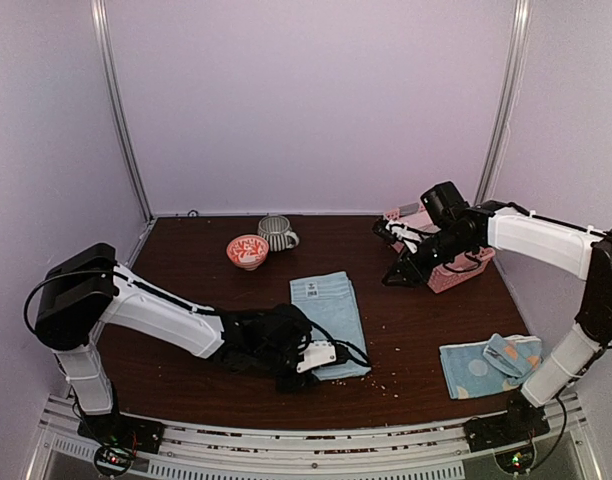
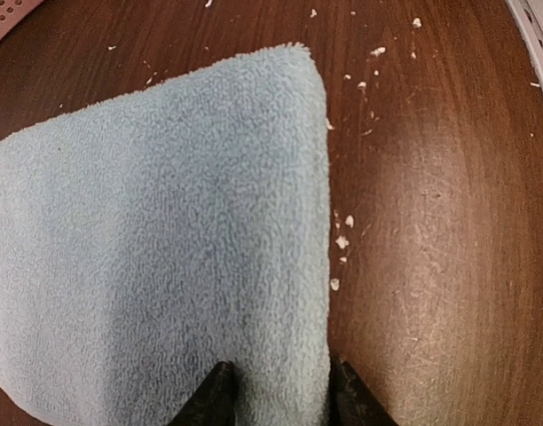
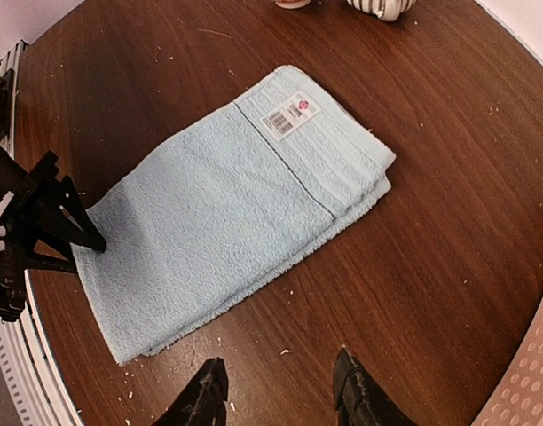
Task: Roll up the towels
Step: Roll the towel at the center of the board.
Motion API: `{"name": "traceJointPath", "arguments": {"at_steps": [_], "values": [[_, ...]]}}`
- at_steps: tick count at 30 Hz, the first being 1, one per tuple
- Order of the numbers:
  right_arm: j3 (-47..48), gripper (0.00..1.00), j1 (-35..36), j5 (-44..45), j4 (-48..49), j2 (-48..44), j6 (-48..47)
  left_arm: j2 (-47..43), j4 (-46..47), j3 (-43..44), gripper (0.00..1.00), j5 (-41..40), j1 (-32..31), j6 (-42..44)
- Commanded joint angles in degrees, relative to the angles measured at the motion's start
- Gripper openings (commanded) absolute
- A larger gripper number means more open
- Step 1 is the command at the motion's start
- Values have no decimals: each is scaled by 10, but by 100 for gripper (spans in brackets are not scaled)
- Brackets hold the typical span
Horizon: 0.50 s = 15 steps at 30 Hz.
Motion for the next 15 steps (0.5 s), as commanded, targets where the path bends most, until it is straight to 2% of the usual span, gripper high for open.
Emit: {"name": "traceJointPath", "arguments": {"at_steps": [1, 4, 8, 13, 15], "values": [[-37, 42, -5, 15, 3, -10, 12, 14, 17, 6, 37, 11, -3, 0], [-35, 42, -5, 7, -3, 0, 8, 15, 18, 1, 29, 6, -3, 2], [-31, 41, -5, -8, -23, -8, -15, 6, 13, 1, 13, 16, -3, 3], [-46, 40, -4, -1, -60, -59, -40, 23, 8, 25, 0, 83, -1, -12], [-73, 41, 1, -15, -66, -100, -62, 42, -2, 43, 0, 124, 5, -35]]}}
